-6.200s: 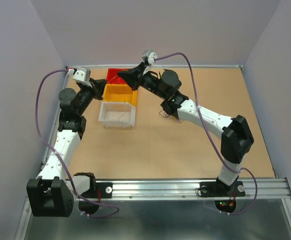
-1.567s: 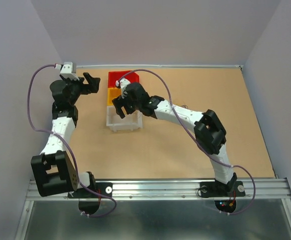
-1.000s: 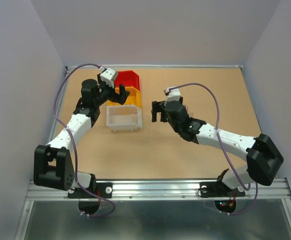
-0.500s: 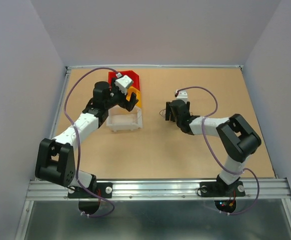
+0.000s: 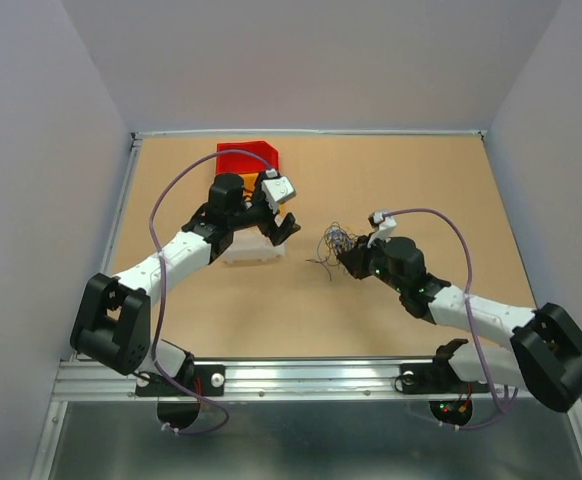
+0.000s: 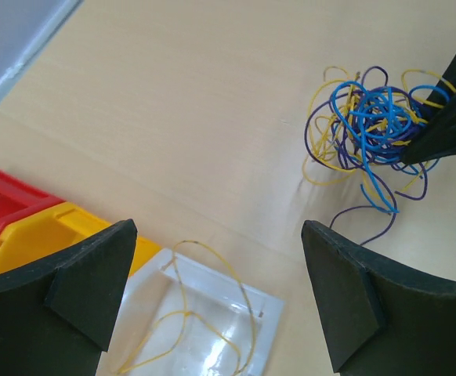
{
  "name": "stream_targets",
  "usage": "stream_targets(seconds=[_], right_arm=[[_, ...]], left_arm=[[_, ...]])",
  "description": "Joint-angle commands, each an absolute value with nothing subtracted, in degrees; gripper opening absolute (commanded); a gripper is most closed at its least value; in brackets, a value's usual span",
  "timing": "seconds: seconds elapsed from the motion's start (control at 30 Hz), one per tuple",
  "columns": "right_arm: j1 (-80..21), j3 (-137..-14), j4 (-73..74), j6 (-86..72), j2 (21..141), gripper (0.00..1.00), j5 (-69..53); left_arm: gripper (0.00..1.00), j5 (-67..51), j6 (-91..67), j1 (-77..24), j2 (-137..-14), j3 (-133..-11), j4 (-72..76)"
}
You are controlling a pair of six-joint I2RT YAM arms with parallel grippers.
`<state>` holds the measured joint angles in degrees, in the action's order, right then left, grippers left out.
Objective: Untangle the cables
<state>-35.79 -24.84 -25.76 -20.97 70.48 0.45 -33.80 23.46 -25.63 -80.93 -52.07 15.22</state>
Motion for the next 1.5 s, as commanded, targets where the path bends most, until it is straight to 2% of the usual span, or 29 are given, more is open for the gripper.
stream_targets(seconds=[0.0,0.27,0.8,1.03,1.17,1.33,1.47], right_arm=[[-36.6,-19.4,-30.2,-23.0,63.2,0.08,-6.1],[-36.6,-17.1,-28.8,-23.7,55.9,0.09,-6.5],[-37.0,-20.4,-28.5,-23.6,59.0,0.09,-6.9],[-37.7,-21.3,-28.5,-23.4,60.6,0.10,-6.9],[-38.2,-21.6,-28.6,-23.2,60.9,0.10,-6.6],[-38.8,-21.8,-28.6,-23.2,61.0,0.10,-6.1],[-39.1,-21.9,-28.7,-23.2,61.2,0.11,-5.6]], left_arm=[[0.99,-38.3,26.7,-27.5,-79.0,-50.1,14.6],[0.99,-44.5,28.3,-28.6,-79.5,-50.8,11.3],[0.96,-51.2,27.5,-32.3,-82.4,-53.0,9.1],[0.95,-50.2,27.8,-34.2,-84.7,-54.2,8.3],[0.91,-49.7,26.5,-34.8,-86.7,-55.5,8.3],[0.75,-45.7,24.7,-36.3,-89.1,-57.6,8.3],[0.70,-43.9,24.3,-37.3,-91.1,-58.1,8.3]])
